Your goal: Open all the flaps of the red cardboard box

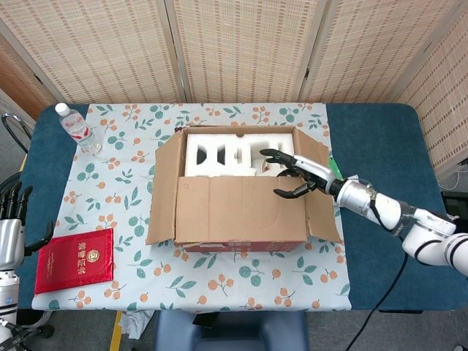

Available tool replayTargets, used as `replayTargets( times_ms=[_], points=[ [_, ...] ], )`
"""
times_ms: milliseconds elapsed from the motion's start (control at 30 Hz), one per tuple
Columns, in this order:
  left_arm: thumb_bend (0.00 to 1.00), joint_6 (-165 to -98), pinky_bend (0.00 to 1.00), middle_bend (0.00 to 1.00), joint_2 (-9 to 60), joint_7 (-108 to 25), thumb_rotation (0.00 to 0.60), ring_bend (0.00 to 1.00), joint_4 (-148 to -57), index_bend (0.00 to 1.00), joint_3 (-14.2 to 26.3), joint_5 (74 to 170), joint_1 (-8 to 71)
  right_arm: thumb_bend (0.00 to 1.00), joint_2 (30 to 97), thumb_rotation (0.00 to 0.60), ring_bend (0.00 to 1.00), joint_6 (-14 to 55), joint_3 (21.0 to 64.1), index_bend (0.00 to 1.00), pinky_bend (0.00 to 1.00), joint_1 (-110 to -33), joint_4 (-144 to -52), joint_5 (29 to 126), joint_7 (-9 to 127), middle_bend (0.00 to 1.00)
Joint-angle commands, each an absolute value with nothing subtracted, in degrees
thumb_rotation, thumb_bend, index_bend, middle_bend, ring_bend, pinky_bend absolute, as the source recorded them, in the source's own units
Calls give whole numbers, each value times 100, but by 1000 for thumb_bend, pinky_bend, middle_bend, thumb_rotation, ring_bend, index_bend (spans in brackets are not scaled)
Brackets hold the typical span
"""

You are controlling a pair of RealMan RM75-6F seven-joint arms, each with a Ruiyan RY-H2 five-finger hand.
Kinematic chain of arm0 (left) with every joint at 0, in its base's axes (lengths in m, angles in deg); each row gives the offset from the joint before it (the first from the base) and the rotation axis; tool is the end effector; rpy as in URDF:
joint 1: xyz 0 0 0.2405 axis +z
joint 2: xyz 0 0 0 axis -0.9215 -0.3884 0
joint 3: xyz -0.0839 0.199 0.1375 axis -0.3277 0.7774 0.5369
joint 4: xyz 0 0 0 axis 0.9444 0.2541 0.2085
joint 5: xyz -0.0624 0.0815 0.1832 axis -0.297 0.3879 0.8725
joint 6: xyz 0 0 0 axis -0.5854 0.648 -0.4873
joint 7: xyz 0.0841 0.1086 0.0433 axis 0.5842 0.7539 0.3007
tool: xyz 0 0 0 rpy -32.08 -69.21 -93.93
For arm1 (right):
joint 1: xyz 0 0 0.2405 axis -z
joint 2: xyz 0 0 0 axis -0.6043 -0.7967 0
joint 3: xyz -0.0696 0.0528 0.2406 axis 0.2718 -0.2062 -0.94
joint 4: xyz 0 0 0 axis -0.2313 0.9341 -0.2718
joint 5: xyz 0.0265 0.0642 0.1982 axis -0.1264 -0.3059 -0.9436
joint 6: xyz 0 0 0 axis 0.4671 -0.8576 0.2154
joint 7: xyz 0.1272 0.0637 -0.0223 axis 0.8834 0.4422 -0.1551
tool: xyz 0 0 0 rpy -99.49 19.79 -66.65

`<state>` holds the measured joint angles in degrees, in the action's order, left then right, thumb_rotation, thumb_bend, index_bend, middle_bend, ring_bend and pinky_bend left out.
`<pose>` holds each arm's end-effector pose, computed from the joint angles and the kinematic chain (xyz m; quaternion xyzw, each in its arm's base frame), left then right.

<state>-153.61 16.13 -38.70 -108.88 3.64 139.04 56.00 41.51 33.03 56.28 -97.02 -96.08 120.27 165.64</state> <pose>-0.3229 0.2442 0.1589 -0.5460 -0.3154 -0.4087 0.6598 -0.1349 -0.4112 0.1276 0.5627 -0.7041 0.4323 0.0270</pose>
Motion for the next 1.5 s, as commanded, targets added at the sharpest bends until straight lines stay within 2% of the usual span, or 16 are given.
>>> replayTargets(
  times_ms=[33,333,767,1067,1233,1367,1500],
  points=[
    [464,-15372,0,0,1626,-3849,371,0,-10887,0,372,13925,5594,423,3837,600,0,3065,5695,0,318,-9696,-9945,11993,16446,0],
    [464,-15373,0,0,1687,-3714,375,0,-10903,0,434,14015,5563,423,2759,600,0,2656,5836,0,318,-9603,-11335,12044,15910,0],
    [464,-15419,0,0,1780,-3476,371,0,-10943,0,503,14199,5494,423,1369,600,0,1931,6052,0,328,-8959,-13099,12413,14938,0],
    [464,-15506,0,0,1805,-3355,370,0,-10999,0,533,14283,5501,422,1058,600,0,1517,6401,0,342,-8326,-13840,13119,14289,0],
    [464,-15587,0,0,1804,-3274,374,0,-11065,0,578,14384,5520,422,1045,600,0,1570,6629,0,354,-7986,-13972,13381,13798,0],
    [464,-15553,0,0,1762,-3251,372,0,-11169,0,629,14403,5537,422,1316,600,0,1562,6470,0,332,-7466,-13784,12847,12139,0],
    [464,-15411,0,0,1624,-3234,372,0,-11368,0,669,14317,5555,422,1817,600,0,1477,6190,0,245,-6874,-13458,12018,9996,0]
  ],
)
